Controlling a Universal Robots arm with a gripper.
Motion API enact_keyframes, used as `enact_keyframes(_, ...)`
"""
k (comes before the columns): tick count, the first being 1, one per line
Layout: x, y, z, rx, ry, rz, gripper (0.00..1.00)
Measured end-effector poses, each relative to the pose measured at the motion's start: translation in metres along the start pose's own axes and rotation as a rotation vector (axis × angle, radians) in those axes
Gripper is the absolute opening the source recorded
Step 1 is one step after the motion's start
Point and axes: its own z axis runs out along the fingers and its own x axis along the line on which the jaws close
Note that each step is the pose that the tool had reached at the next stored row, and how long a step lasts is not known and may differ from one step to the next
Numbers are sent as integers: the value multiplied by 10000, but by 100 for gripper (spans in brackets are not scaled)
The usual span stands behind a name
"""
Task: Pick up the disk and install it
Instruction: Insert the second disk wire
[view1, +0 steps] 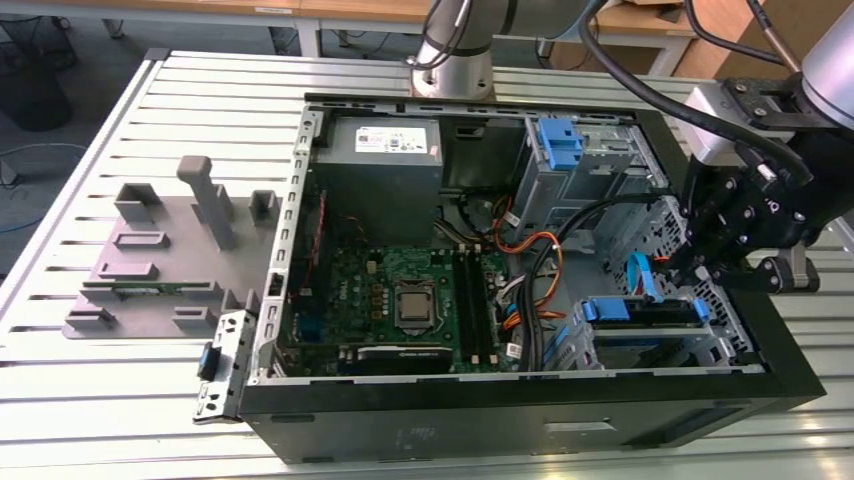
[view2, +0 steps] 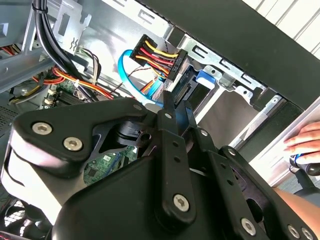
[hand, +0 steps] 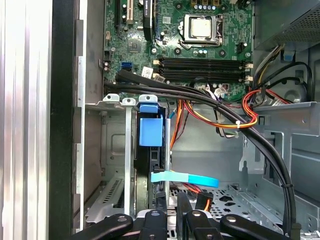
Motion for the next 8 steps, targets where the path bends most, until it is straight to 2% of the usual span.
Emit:
enact_keyframes(6,0,0,0,0,0,0,23)
enact_keyframes(7,0,0,0,0,0,0,24)
enact_keyframes(8,0,-1,0,0,0,0,30)
